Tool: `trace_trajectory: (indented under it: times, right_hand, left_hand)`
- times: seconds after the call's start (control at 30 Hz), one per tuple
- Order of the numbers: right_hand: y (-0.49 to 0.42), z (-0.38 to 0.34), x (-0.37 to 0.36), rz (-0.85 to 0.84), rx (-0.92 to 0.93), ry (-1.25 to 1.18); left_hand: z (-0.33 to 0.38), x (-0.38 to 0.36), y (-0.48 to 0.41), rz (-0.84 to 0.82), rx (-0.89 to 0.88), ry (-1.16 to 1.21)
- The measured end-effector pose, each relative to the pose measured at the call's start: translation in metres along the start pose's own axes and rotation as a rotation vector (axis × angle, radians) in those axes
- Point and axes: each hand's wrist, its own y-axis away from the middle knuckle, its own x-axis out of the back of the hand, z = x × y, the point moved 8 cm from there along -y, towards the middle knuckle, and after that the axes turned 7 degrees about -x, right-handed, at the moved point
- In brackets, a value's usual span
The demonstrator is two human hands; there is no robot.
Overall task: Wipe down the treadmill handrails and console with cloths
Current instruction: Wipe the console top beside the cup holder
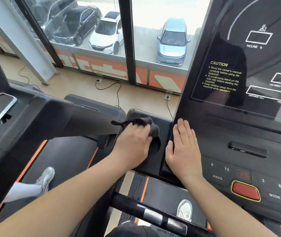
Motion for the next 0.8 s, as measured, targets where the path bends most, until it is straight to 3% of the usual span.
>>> trace_trajectory:
  times: [0.07, 0.13, 0.3, 0.43, 0.63, 0.8]
  right_hand:
    - [0.000, 0.000, 0.000, 0.003, -0.002, 0.003]
    - [0.000, 0.000, 0.000, 0.002, -0.002, 0.005]
    - [0.000, 0.000, 0.001, -0.002, 0.004, 0.010]
    - [0.004, 0.002, 0.000, -0.009, 0.009, 0.003]
    - [-0.004, -0.001, -0.001, -0.002, 0.007, 0.001]
    - [-0.001, 0.000, 0.000, 0.002, -0.011, -0.010]
  left_hand:
    - [-0.006, -0.043, -0.004, -0.317, -0.003, -0.055]
    - [-0.021, -0.053, -0.025, -0.390, 0.013, -0.025]
    - [-0.026, -0.049, -0.069, -0.421, 0.107, 0.025]
    - [0.022, -0.067, -0.025, -0.414, -0.019, 0.051]
    - [-0.001, -0.039, -0.057, -0.377, -0.071, -0.048]
    - [-0.006, -0.057, -0.055, -0.429, -0.103, 0.027]
